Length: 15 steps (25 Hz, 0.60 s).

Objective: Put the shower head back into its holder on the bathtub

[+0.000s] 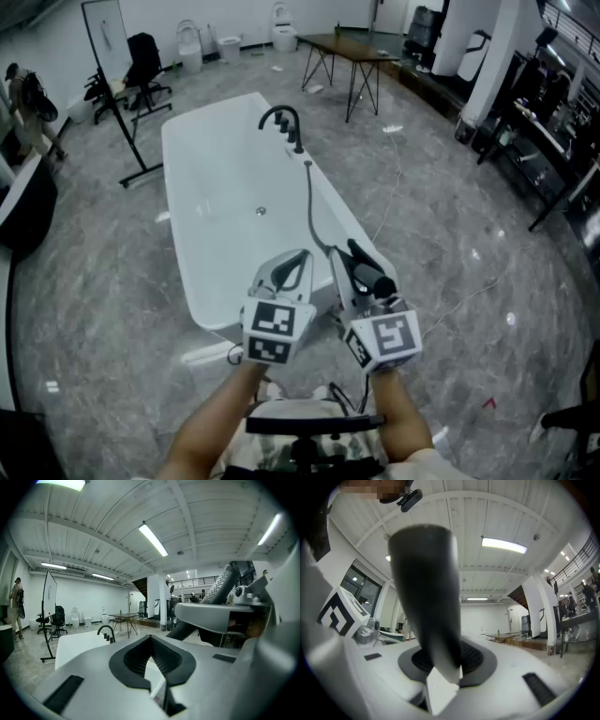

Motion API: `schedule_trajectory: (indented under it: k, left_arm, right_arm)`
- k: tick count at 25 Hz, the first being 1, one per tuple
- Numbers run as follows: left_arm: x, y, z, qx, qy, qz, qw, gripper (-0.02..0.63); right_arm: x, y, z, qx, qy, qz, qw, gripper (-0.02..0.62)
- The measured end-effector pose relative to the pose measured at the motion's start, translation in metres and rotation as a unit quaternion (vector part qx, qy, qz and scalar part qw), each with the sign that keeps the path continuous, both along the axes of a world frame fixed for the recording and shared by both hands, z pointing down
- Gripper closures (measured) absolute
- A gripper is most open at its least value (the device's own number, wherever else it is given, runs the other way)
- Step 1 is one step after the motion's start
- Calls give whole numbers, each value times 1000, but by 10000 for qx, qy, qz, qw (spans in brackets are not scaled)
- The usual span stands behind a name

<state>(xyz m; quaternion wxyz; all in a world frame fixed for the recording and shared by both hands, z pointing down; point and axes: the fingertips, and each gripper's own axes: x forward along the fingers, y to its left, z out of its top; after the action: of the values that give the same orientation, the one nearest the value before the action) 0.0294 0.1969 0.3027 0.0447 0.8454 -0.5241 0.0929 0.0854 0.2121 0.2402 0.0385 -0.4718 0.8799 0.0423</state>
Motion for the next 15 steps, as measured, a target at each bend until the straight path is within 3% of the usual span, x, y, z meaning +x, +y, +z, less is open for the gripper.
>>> schedule_trajectory:
  k: [15]
  left_arm:
    - [18, -5, 3, -37, -112, 15, 9999, 598]
  right_arm:
    - [16, -4, 2, 38, 7, -33, 10000, 482]
